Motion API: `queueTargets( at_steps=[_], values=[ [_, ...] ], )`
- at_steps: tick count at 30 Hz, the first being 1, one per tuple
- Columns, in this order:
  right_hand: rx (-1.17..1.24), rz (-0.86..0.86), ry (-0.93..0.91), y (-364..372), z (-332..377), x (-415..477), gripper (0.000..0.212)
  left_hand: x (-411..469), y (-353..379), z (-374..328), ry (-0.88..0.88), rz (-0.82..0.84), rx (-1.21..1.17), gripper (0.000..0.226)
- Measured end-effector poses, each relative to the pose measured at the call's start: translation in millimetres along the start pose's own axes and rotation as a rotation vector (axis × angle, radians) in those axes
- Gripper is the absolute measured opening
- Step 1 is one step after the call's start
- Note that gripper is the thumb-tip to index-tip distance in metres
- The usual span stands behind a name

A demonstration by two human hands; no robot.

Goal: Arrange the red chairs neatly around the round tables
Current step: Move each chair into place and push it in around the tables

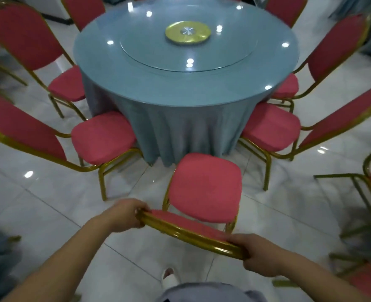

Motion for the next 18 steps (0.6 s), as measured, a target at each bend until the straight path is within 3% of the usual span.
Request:
queueTargets(
  at_steps=[5, 9, 13, 18],
  values=[
    [-0.047, -0.166, 0.062, -2, -86, -69, 0.083, -45, 95, -67, 0.189, 0.071, -0.159, 0.036],
    [-0.032, -0.416, 0.150, -17, -142, -89, 0.059, -39, 126, -107, 0.257, 0.085, -0.167, 0.052],
    [-0.104, -0.586, 0.152, -66, -174, -78, 0.039, -9, 115, -122, 0.222, -0.039, -0.227, 0.052],
    [-0.122, -0.685, 0.234, -151, -196, -33, 0.025, 42, 68, -156, 0.110, -0.269, -0.233, 0.026]
  ],
)
Point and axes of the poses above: each hand's wrist, its own x-axis towards the middle knuckle, its own y-axis out of the palm, z = x × y, the point moved 9 cm from there along x, towards the middle knuckle, and after that the axes turned 12 degrees about -x, right-handed, at the moved point
